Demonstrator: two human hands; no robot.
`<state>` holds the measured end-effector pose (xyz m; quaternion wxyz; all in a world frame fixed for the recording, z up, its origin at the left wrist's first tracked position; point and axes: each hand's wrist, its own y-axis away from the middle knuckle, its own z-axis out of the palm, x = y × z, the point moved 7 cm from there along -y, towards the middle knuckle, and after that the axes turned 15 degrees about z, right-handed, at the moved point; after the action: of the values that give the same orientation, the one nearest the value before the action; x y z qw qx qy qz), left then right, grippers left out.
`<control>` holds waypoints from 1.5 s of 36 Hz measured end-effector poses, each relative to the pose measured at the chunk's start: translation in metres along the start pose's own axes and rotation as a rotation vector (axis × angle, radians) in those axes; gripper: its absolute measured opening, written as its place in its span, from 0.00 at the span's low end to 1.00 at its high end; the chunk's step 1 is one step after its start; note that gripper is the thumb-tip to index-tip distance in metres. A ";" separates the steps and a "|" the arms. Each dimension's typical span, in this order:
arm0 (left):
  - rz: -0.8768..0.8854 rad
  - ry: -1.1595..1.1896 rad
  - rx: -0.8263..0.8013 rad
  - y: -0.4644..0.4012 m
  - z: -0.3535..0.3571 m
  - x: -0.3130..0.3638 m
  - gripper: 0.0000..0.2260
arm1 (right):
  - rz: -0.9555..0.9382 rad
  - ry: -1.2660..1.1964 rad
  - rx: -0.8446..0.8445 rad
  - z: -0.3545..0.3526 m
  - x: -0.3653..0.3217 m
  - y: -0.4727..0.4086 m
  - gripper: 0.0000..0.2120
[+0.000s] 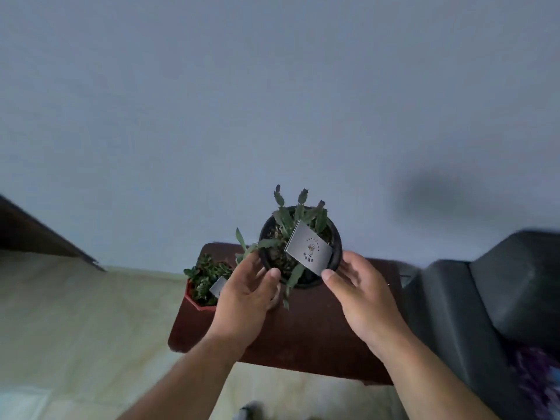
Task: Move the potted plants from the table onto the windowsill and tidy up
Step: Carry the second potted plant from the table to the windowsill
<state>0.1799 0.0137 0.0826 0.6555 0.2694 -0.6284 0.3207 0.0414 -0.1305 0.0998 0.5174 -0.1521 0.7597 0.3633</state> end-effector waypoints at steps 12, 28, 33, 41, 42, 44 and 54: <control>0.107 -0.057 0.357 0.060 -0.143 0.080 0.14 | -0.181 0.142 -0.307 0.146 -0.079 0.029 0.11; 0.004 -0.023 0.828 0.238 -0.421 0.099 0.13 | -0.183 0.302 -0.694 0.463 -0.078 0.157 0.12; 0.038 0.017 0.934 0.304 -0.525 0.110 0.12 | -0.180 0.324 -0.808 0.583 -0.072 0.220 0.13; 0.064 0.001 1.110 0.384 -0.648 0.126 0.12 | -0.197 0.341 -1.016 0.732 -0.075 0.297 0.10; 0.067 0.005 1.133 0.390 -0.664 0.124 0.12 | -0.202 0.351 -1.045 0.752 -0.076 0.304 0.10; 0.069 0.012 1.176 0.400 -0.691 0.119 0.12 | -0.204 0.368 -1.091 0.785 -0.076 0.314 0.09; 0.069 -0.080 1.384 0.406 -0.830 0.124 0.12 | -0.189 0.377 -1.286 0.958 -0.096 0.325 0.09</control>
<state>0.4123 0.9152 0.1324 0.2986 0.6169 -0.3114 0.6582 0.5313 0.7588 0.1218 0.2121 -0.5564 0.4531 0.6634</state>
